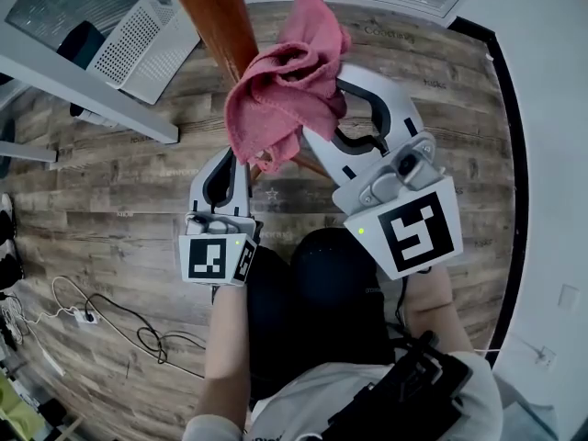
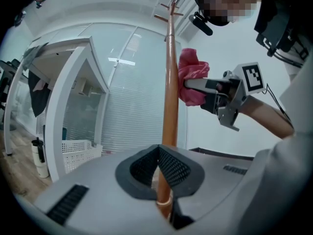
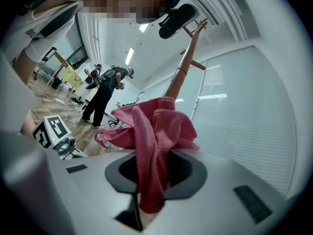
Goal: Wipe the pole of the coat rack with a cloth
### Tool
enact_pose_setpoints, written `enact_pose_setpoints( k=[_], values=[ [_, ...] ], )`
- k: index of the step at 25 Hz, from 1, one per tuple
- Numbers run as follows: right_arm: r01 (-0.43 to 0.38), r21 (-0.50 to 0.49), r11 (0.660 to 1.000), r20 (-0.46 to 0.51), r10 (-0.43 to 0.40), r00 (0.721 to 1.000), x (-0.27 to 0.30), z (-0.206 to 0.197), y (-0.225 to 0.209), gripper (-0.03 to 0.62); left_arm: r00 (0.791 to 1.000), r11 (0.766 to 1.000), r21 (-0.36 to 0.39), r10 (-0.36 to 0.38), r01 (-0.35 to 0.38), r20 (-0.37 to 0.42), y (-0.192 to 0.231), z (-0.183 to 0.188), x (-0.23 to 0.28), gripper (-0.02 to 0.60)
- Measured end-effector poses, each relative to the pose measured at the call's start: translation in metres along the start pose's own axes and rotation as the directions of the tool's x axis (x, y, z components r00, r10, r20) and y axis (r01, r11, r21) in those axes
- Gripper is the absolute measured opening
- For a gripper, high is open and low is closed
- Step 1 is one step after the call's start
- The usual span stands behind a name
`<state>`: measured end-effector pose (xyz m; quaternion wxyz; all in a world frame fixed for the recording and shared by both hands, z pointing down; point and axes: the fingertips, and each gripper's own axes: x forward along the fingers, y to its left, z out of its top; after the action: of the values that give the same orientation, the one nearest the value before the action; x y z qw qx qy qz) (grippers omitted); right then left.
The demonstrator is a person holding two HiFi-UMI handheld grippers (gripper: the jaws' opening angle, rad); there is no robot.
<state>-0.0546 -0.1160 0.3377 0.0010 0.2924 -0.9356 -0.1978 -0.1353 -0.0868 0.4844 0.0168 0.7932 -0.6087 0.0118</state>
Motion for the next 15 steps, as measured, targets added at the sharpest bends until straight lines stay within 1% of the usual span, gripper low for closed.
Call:
enact_pose_setpoints(
  k=[4, 12, 15],
  values=[
    [-0.011, 0.041, 0.999, 0.016, 0.01, 1.0, 0.001, -0.001, 0.0, 0.095, 1.0, 1.0, -0.002, -0.007, 0.007, -0.001, -0.001, 0.0, 0.001, 0.014],
    [-0.039, 0.076, 0.996, -0.029, 0.041, 0.999, -0.002, -0.023, 0.011, 0.095, 1.0, 1.0, 0.002, -0.018, 0.018, 0.004, -0.005, 0.001, 0.002, 0.014],
    [-0.057, 0.118, 0.991, -0.024, 0.061, 0.998, 0.0, -0.032, 0.017, 0.095, 1.0, 1.0, -0.001, -0.018, 0.018, 0.006, -0.004, 0.001, 0.002, 0.014]
  ],
)
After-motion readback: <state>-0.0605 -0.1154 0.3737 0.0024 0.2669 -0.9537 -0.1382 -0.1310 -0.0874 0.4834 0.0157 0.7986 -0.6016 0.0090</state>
